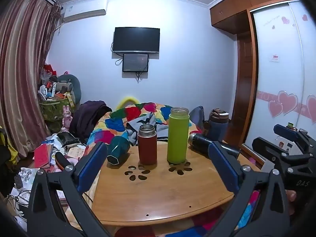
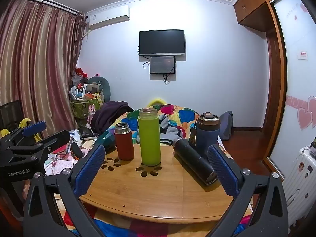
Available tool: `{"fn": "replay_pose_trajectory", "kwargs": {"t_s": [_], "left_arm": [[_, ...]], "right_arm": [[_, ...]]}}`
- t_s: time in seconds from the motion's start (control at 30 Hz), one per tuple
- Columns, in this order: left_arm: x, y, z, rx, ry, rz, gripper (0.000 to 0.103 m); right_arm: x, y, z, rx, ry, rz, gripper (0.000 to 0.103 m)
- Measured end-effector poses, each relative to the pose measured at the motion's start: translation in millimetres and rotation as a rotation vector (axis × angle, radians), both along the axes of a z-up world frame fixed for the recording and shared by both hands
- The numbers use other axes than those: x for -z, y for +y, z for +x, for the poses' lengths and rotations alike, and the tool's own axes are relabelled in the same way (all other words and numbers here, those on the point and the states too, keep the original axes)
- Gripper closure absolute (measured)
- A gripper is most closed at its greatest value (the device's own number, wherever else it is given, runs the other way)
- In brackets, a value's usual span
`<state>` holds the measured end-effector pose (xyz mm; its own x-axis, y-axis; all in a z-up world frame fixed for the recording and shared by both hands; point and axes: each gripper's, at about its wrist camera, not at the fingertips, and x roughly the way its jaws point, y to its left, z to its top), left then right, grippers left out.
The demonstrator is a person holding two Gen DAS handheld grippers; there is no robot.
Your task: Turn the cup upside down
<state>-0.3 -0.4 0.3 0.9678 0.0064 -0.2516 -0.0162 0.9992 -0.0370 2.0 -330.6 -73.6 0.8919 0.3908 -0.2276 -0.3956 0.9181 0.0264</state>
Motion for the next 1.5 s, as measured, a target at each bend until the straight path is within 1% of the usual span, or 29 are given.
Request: {"fn": "replay_pose_trajectory", "kwargs": {"t_s": [0.27,0.3,0.33,0.87,1.5], "left_arm": [[-1.6,1.3,-6.3,0.011,-0.012,-0.001,0.0],[-1.7,1.7,-8.1,0.011,-0.014,-0.002,0.0],[-0.8,-0.6,-3.6,0.016,0.012,0.001,0.0],[-1.2,-2.2,-4.7,0.018,0.01,-0.007,0.0],[0.0,-2.0,0.2,0.014,0.01,0.003,0.0]], "right_arm": [[-6.0,0.4,-1.7,0.004,0.007,0.001,0.0],[-2.3,-4.3,1.2,0.003,0.011,0.01,0.0],[-2.6,-4.5,1.3,0.003,0.012,0.01,0.0],[-2.4,-3.8,1.1,0.004,0.012,0.01,0.0],[1.2,-5.2,4.7,0.009,0.014,0.007,0.0]]}}
